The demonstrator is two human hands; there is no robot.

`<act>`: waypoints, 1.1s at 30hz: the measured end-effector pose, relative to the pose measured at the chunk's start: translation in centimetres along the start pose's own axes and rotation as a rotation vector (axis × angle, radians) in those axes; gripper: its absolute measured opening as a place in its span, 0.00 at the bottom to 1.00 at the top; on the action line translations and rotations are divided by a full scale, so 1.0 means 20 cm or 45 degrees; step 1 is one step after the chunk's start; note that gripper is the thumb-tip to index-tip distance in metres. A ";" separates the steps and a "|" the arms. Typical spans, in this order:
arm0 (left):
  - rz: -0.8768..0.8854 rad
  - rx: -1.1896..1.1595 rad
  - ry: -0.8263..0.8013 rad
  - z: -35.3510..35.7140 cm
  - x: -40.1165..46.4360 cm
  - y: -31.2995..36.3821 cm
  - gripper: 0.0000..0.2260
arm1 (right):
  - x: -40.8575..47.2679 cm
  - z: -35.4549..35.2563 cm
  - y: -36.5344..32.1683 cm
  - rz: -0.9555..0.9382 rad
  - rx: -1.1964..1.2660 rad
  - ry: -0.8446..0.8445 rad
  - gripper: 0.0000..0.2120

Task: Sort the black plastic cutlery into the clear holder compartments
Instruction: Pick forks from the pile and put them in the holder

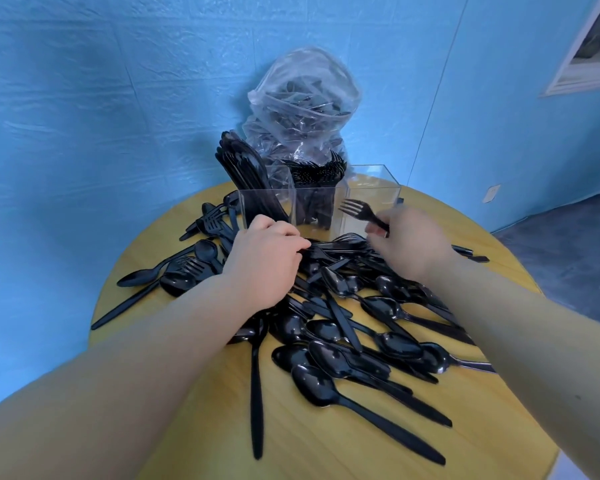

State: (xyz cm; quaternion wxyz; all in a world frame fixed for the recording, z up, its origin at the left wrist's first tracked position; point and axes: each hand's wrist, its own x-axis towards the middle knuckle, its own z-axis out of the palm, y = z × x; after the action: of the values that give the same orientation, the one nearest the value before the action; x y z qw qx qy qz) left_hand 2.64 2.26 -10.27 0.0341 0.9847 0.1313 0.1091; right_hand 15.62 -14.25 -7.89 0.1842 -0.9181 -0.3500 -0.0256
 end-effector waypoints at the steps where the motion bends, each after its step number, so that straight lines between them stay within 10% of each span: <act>1: 0.004 0.028 -0.030 0.00 0.01 0.00 0.15 | 0.01 0.01 0.02 -0.006 -0.056 0.042 0.09; 21: 0.057 -0.008 -0.135 -0.01 0.05 0.04 0.13 | 0.00 0.05 0.10 -0.131 -0.044 -0.055 0.07; 33: 0.162 -0.185 0.474 -0.14 0.00 0.03 0.05 | -0.04 -0.11 -0.08 -0.263 0.493 0.090 0.08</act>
State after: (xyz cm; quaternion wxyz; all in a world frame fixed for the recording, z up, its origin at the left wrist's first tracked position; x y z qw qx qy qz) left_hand 2.28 1.76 -7.55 0.0732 0.9488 0.0646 0.3004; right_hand 14.24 -14.48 -5.47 0.3656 -0.8233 -0.4340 -0.0090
